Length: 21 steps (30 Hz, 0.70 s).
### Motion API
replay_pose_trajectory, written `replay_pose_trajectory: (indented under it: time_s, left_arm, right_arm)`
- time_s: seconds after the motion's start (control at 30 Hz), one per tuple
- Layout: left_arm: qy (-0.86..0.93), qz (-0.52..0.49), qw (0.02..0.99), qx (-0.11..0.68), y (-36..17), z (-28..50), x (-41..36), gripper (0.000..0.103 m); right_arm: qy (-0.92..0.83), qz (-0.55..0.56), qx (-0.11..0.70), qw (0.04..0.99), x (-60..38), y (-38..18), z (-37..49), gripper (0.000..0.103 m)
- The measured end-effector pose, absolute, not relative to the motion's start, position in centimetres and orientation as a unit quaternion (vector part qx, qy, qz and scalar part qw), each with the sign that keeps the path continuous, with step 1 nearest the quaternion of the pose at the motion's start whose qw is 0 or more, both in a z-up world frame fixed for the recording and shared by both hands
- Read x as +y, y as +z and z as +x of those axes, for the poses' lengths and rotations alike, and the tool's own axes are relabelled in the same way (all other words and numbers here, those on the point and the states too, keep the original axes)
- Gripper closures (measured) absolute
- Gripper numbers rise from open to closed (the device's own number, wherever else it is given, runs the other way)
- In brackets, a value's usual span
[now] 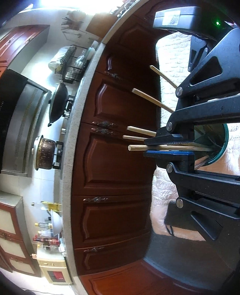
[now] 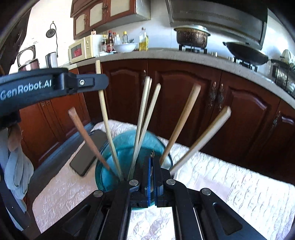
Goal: Organize utensils
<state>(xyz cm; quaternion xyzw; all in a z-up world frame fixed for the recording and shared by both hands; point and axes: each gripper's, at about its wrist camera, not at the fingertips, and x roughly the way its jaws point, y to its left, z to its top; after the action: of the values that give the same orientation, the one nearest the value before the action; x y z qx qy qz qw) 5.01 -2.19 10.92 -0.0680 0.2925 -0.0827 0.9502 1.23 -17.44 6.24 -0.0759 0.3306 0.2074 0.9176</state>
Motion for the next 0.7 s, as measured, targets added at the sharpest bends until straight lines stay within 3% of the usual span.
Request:
replay_pose_trajectory:
  time_s: [0.23, 0.3, 0.33, 0.37, 0.5, 0.6, 0.7]
  left_arm:
    - [-0.079, -0.074, 0.943, 0.316, 10.1, 5.3, -2.3, 0.099]
    - [-0.079, -0.078, 0.941, 0.319, 10.2, 5.3, -2.2, 0.097]
    - [-0.079, -0.08, 0.941, 0.32, 10.3, 5.2, -2.1, 0.094]
    - [-0.079, -0.081, 0.941, 0.32, 10.4, 5.1, -2.0, 0.088]
    - [-0.084, -0.084, 0.942, 0.313, 11.3, 4.3, -1.8, 0.063]
    - [-0.09, -0.086, 0.943, 0.308, 12.4, 3.2, -1.5, 0.055]
    - [-0.084, -0.074, 0.945, 0.307, 12.9, 1.9, -1.4, 0.054]
  right_arm:
    - [0.221, -0.049, 0.363, 0.904, -18.6, 5.0, 1.4, 0.101]
    - [0.226, -0.039, 0.366, 0.902, -19.2, 5.3, 1.3, 0.096]
    - [0.23, -0.032, 0.365, 0.902, -19.5, 5.5, 1.2, 0.085]
    - [0.233, -0.027, 0.363, 0.902, -19.8, 5.9, 1.2, 0.075]
    - [0.237, -0.019, 0.347, 0.907, -20.7, 6.9, 0.0, 0.074]
    - [0.239, -0.009, 0.335, 0.911, -21.5, 7.8, -1.0, 0.074]
    - [0.236, -0.004, 0.324, 0.916, -22.1, 8.6, -2.2, 0.073]
